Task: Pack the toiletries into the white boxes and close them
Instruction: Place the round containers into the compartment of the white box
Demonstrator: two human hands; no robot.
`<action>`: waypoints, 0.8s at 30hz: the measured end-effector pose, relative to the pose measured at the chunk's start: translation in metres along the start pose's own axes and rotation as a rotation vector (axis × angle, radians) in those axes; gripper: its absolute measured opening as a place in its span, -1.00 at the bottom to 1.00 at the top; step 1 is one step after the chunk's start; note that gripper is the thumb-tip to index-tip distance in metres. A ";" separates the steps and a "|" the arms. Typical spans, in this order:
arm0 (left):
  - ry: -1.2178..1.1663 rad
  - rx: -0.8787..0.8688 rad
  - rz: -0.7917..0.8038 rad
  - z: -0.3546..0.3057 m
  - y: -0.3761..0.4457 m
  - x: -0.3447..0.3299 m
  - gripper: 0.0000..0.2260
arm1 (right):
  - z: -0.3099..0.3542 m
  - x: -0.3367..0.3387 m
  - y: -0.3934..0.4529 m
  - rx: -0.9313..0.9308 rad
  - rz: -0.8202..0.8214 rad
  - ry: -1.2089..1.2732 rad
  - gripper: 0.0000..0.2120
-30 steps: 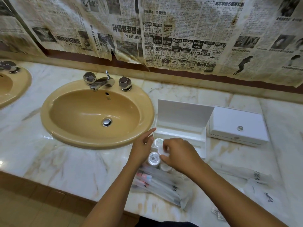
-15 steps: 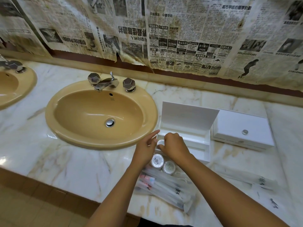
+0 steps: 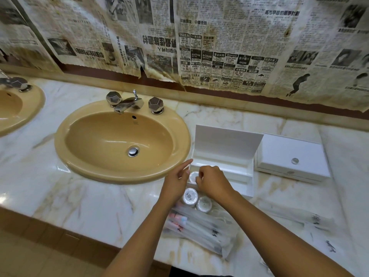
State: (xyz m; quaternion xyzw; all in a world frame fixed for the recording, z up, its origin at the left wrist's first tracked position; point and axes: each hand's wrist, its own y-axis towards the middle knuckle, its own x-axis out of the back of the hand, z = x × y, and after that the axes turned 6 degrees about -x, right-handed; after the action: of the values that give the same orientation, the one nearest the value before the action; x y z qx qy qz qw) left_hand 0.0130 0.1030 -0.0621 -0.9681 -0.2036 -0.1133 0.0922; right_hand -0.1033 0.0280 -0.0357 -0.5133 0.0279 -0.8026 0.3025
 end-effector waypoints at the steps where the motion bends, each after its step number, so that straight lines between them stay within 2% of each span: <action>1: 0.000 0.001 0.002 0.000 0.000 0.000 -0.65 | 0.000 0.003 -0.004 0.018 -0.018 -0.013 -0.85; 6: -0.001 0.008 -0.008 -0.002 0.000 -0.001 -0.66 | -0.002 0.021 -0.033 0.205 -0.126 -0.042 -0.81; 9: 0.014 0.006 -0.016 -0.001 -0.001 -0.002 -0.65 | -0.010 0.024 -0.048 0.282 -0.012 -0.095 -0.87; 14: 0.019 -0.016 -0.030 0.000 -0.001 -0.003 -0.65 | -0.024 0.019 -0.055 0.280 0.163 -0.256 -0.85; 20: 0.050 -0.012 -0.029 0.003 0.001 -0.004 -0.63 | -0.025 0.010 -0.055 0.293 0.190 -0.339 -0.80; 24: 0.067 -0.025 -0.030 0.004 0.001 -0.004 -0.63 | -0.022 0.005 -0.054 0.304 0.163 -0.358 -0.86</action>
State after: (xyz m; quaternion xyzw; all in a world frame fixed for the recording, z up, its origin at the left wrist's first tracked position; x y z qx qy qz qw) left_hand 0.0108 0.1016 -0.0668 -0.9617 -0.2133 -0.1494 0.0854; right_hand -0.1484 0.0633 -0.0226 -0.5918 -0.1059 -0.6671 0.4399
